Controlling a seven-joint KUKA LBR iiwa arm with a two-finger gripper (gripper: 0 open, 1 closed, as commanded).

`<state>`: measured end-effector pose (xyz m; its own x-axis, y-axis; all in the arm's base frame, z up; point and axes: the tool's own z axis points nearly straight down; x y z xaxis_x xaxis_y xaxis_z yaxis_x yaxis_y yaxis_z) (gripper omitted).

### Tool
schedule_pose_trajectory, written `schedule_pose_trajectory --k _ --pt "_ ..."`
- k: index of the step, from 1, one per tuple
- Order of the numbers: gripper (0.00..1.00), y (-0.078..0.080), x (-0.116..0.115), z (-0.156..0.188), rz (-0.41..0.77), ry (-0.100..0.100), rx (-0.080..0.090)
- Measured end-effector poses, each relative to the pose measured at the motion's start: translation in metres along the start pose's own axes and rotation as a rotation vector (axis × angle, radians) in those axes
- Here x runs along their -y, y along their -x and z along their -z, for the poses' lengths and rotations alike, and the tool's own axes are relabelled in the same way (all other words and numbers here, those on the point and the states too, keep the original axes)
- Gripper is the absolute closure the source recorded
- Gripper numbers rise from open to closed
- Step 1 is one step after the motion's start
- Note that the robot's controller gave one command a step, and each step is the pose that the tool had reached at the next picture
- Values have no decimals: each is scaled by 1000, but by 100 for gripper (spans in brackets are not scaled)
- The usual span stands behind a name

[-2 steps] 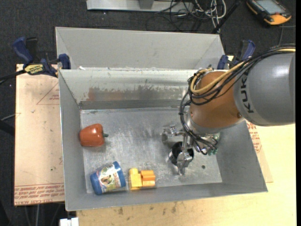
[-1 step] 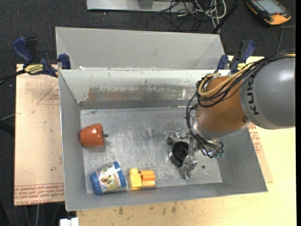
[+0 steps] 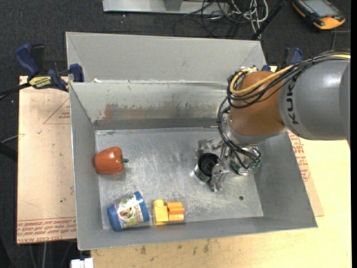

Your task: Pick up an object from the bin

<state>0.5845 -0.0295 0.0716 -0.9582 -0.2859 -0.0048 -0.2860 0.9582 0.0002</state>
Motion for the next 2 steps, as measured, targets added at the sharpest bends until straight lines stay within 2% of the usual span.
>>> schedule_pose_trajectory --k 1,2 --pt "100 0 0 0 0 0 0" --pt "100 -12 -3 141 37 0 -1"
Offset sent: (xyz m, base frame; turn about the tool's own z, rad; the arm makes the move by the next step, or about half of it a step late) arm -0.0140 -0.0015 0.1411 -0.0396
